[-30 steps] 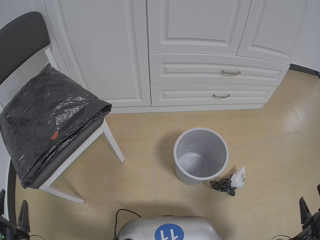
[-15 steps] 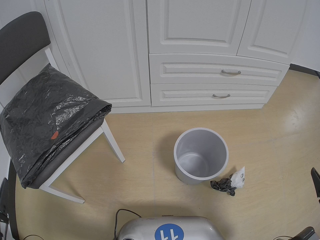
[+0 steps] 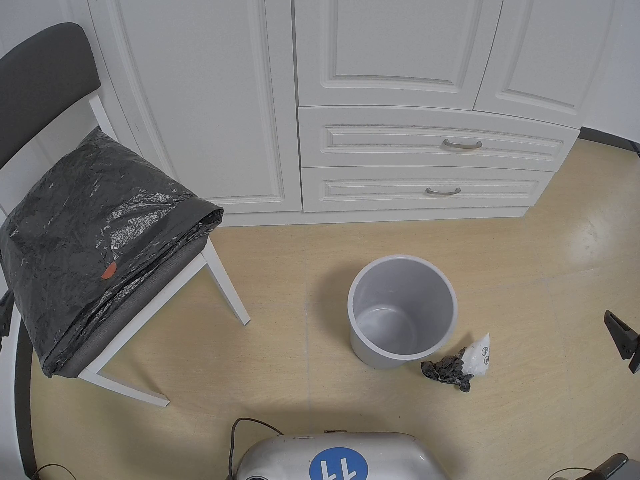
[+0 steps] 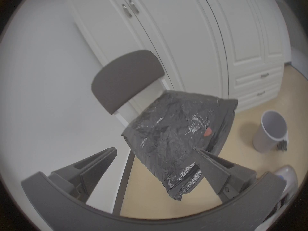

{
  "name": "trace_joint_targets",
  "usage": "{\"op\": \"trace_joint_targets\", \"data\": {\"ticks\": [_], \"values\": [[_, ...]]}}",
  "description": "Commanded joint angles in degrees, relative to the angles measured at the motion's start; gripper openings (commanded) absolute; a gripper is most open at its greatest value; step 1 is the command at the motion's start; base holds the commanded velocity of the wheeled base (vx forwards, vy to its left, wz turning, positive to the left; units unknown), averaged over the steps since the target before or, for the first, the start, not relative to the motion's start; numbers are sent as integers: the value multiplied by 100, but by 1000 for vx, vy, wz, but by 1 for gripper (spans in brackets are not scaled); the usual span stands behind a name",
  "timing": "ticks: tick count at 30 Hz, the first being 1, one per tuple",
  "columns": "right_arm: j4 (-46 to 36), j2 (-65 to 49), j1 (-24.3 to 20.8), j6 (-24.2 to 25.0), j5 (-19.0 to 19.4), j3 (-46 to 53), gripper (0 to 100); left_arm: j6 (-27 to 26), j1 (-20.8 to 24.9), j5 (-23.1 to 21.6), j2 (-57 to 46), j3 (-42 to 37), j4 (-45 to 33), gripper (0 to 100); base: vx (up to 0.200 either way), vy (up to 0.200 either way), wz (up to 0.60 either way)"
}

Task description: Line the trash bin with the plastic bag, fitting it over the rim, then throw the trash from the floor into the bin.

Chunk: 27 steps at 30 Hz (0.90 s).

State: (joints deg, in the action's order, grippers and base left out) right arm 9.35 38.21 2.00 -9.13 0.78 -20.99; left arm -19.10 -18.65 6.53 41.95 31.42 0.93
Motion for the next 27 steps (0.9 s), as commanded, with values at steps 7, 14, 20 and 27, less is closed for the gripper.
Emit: {"op": "trace_joint_targets", "data": {"ticks": [7, 14, 20, 27], "values": [[49, 504, 20, 8, -34, 69, 100, -1658, -2099, -1989, 349, -619, -1297, 100, 0, 0, 0], [49, 574, -33, 8, -25, 148, 100, -1957, -2081, -2051, 595, -1709, -233, 100, 0, 0, 0], [58, 706, -33, 17, -25, 166, 100, -1966, -2239, -2060, 771, -1920, 276, 100, 0, 0, 0], [49, 732, -33, 25, -25, 183, 100, -2018, -2239, -2042, 1386, -1867, 487, 100, 0, 0, 0]]}}
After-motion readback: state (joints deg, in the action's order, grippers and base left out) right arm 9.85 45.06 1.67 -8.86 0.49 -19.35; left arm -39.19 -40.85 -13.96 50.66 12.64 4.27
